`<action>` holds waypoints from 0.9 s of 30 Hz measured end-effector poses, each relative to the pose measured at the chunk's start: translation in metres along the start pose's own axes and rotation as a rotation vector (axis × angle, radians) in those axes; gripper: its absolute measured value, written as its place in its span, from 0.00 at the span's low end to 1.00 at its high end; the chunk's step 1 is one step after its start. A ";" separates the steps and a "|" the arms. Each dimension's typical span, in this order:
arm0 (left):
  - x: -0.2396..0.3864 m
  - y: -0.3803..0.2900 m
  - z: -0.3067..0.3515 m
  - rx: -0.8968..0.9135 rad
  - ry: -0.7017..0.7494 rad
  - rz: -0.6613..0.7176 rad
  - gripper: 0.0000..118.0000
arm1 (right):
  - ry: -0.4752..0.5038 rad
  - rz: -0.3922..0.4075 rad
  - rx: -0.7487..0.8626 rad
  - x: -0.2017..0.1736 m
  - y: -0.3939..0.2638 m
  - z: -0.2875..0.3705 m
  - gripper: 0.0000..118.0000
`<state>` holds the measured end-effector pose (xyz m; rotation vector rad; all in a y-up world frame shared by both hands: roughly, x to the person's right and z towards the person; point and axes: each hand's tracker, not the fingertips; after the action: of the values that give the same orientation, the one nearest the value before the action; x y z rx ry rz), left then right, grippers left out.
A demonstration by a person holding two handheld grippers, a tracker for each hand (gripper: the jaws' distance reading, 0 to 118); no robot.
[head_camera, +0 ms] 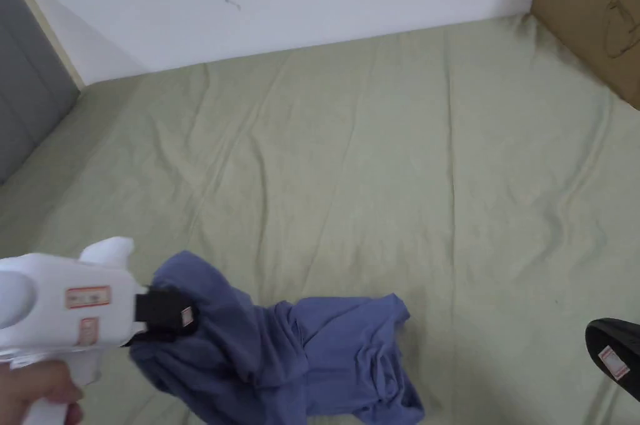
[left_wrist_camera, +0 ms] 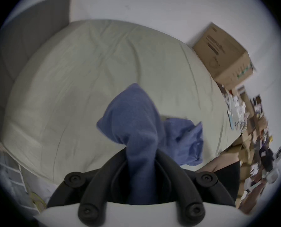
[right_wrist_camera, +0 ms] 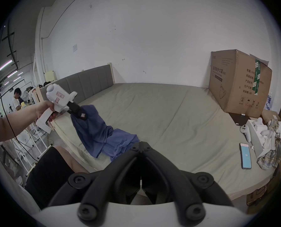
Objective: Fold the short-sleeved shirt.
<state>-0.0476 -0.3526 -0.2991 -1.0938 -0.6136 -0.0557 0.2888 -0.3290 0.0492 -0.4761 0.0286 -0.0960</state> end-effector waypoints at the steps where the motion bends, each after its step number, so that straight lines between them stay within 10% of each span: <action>1: 0.018 0.002 -0.004 0.007 -0.035 -0.038 0.07 | 0.002 0.001 0.003 0.000 0.000 0.001 0.00; 12: 0.154 -0.010 -0.165 -0.222 -0.075 -0.224 0.11 | -0.041 -0.030 0.023 0.015 -0.015 0.033 0.00; 17: 0.164 -0.026 -0.165 -0.212 -0.294 -0.133 0.86 | -0.057 -0.050 0.014 0.024 -0.021 0.040 0.00; 23: 0.119 -0.016 -0.089 0.002 -0.171 -0.111 0.79 | -0.052 -0.063 0.028 0.030 -0.018 0.039 0.00; 27: 0.109 -0.021 -0.103 0.010 0.131 -0.259 0.11 | -0.035 -0.070 0.024 0.028 -0.020 0.029 0.00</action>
<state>0.0815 -0.4222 -0.2601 -0.9872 -0.6330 -0.3454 0.3163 -0.3360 0.0842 -0.4547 -0.0237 -0.1569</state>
